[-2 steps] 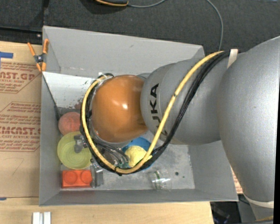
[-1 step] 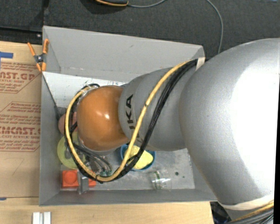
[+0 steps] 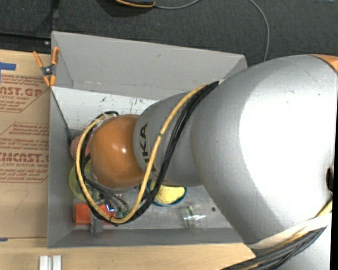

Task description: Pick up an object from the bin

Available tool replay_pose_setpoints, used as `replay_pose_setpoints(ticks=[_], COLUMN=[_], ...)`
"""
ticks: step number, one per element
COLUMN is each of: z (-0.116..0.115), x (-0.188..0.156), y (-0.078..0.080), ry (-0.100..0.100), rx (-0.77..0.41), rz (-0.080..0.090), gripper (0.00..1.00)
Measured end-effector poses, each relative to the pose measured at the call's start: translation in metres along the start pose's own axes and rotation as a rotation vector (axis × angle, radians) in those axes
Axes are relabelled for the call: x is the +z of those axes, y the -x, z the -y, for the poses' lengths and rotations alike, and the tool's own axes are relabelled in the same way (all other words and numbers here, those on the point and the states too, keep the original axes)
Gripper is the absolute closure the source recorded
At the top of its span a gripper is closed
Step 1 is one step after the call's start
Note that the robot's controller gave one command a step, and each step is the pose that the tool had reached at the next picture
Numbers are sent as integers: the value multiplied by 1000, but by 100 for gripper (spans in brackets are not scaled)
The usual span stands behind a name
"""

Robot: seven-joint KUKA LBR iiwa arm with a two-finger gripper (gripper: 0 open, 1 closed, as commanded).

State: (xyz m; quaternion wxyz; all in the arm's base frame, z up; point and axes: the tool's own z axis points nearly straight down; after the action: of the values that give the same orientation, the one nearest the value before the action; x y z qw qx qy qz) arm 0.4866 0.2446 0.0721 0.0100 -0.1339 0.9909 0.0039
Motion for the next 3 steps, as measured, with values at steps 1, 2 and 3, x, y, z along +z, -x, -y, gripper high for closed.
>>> replay_pose_setpoints(ticks=[1, 2, 3], z=[4, 4, 5], x=[-1, -1, -4], y=[-1, -1, -2], ry=[-7, -7, -8], rx=[-168, -168, -167], rz=[-5, -5, -7], gripper=[100, 100, 100])
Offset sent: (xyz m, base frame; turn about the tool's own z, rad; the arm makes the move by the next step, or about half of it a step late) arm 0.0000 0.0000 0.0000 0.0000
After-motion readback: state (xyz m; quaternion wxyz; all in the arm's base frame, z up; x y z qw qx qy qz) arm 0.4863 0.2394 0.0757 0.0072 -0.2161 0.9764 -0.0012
